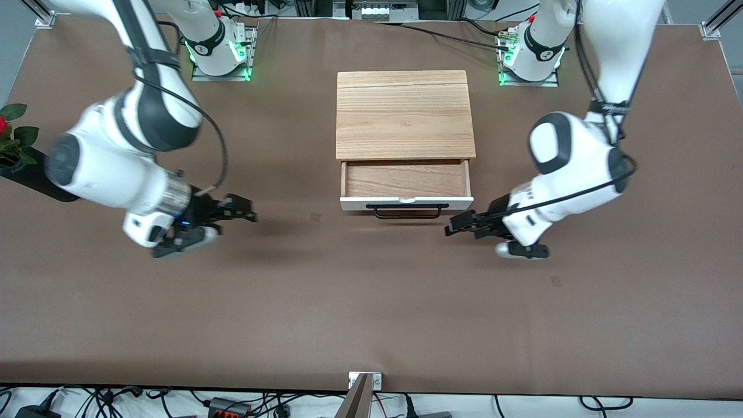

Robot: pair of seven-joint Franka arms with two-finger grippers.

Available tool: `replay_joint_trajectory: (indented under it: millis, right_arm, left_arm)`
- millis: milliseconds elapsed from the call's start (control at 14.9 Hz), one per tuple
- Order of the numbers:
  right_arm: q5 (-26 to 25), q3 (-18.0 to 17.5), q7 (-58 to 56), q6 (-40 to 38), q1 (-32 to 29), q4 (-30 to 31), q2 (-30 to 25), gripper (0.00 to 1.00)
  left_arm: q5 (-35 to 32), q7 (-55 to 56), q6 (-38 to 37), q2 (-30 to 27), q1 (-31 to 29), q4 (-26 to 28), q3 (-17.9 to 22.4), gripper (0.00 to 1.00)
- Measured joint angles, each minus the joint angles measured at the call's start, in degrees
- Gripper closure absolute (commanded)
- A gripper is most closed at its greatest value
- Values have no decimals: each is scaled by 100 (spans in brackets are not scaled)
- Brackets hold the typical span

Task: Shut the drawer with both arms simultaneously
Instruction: 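Move the right gripper and the left gripper toward the drawer front, then push the drawer front into the box with both grippers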

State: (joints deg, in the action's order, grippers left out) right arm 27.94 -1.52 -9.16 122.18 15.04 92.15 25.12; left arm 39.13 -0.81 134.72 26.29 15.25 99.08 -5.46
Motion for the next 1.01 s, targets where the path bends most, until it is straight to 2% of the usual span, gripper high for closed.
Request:
replay_joint_trajectory:
  millis: [134,269,471,672,1008]
  right_arm:
    - [683,-1,-9,382,244,-9,329,0]
    - [978,-3,54,689,425,-16,546,0]
    - [1236,-14,87,1086,785,-24,825,0]
    - [1364,-18,188,1540,1211,-28,1072,0]
    - [1694,-2,199,1449,1359,-32,1157,0]
  left_arm:
    - [5,4,38,128,102,49,-43,0]
    - [5,-10,30,137,104,179,-81,0]
    - [5,-25,-156,130,86,335,-126,0]
    - [5,-27,-702,91,21,346,-139,0]
    - [5,-52,-1116,40,-106,348,-140,0]
